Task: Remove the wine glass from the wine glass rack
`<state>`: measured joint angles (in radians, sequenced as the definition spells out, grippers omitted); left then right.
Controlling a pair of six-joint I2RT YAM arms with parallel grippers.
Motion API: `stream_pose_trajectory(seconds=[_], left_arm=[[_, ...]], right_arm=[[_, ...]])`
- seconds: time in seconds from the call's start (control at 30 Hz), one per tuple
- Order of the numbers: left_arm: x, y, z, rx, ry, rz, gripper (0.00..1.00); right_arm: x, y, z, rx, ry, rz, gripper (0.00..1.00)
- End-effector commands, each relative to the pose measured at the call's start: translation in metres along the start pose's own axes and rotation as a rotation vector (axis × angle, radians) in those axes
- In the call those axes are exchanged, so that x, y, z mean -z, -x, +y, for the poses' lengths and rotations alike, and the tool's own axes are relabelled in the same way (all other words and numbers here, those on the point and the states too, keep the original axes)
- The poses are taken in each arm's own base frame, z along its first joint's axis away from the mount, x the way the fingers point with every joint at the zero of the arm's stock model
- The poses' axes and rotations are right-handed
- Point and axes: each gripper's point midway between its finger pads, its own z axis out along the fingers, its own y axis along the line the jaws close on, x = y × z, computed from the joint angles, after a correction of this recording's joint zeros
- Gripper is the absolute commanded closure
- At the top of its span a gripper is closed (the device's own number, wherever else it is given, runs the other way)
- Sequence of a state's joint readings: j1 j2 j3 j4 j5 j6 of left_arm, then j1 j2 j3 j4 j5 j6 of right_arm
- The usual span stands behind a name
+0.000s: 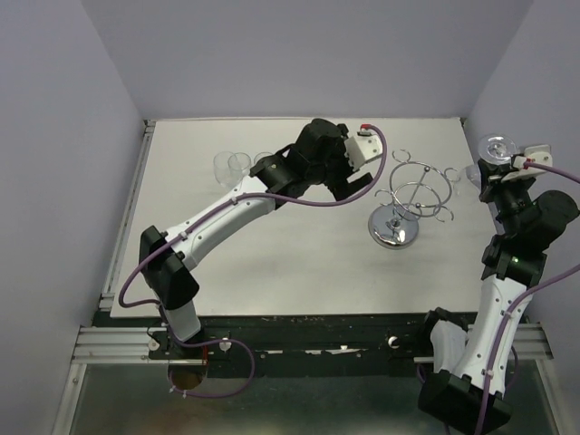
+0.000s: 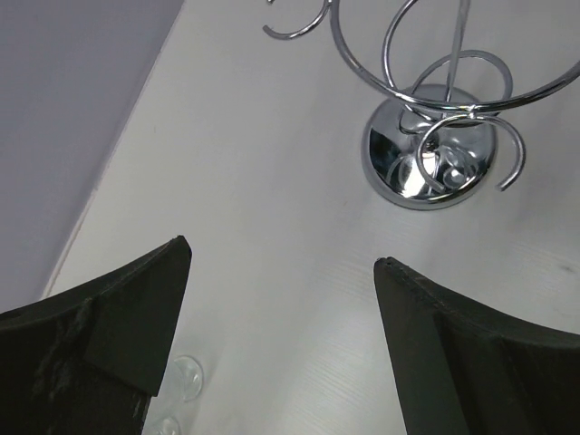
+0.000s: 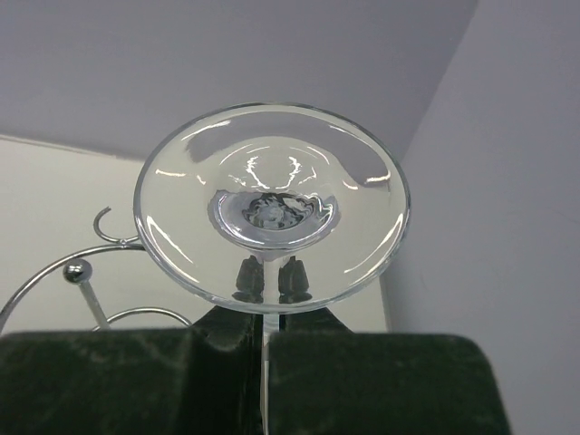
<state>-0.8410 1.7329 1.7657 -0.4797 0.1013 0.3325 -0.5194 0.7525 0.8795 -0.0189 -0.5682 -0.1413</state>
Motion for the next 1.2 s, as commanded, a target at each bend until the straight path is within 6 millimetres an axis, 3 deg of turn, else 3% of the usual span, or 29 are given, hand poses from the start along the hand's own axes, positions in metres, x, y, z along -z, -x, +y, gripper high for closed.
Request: stream_pose_trajectory(seconds=[0.0, 0.1, 0.3, 0.5, 0.67, 0.77, 0.9, 1.03, 1.17], left_arm=[[0.01, 0.017, -0.01, -0.053, 0.006, -0.024, 0.01], [0.012, 0.017, -0.013, -0.063, 0.018, -0.018, 0.01], [0.03, 0.029, -0.015, -0.184, 0.04, -0.052, 0.01], [0.051, 0.043, 0.01, -0.266, 0.16, -0.075, 0.01], [0.067, 0.045, 0.007, -0.318, 0.155, -0.117, 0.01], [0.077, 0.047, 0.011, -0.327, 0.191, -0.144, 0.01], [0.094, 0.059, 0.021, -0.315, 0.262, -0.21, 0.01], [0.106, 0.066, 0.028, -0.282, 0.313, -0.247, 0.01], [0.112, 0.069, 0.031, -0.313, 0.388, -0.271, 0.01]], right_arm=[[0.003, 0.011, 0.001, 0.04, 0.005, -0.001, 0.99], [0.002, 0.015, 0.0, 0.038, -0.007, -0.007, 0.99], [-0.013, 0.06, 0.026, -0.018, 0.095, -0.081, 0.99], [-0.038, 0.105, 0.027, -0.077, 0.069, -0.097, 0.99], [-0.051, 0.118, 0.019, -0.074, 0.054, -0.093, 0.99], [-0.054, 0.133, 0.034, -0.133, 0.141, -0.108, 0.99], [-0.065, 0.139, 0.056, -0.182, 0.239, -0.058, 0.99], [-0.077, 0.154, 0.057, -0.241, 0.253, -0.052, 0.99], [-0.107, 0.156, 0.07, -0.435, 0.343, -0.026, 0.99]])
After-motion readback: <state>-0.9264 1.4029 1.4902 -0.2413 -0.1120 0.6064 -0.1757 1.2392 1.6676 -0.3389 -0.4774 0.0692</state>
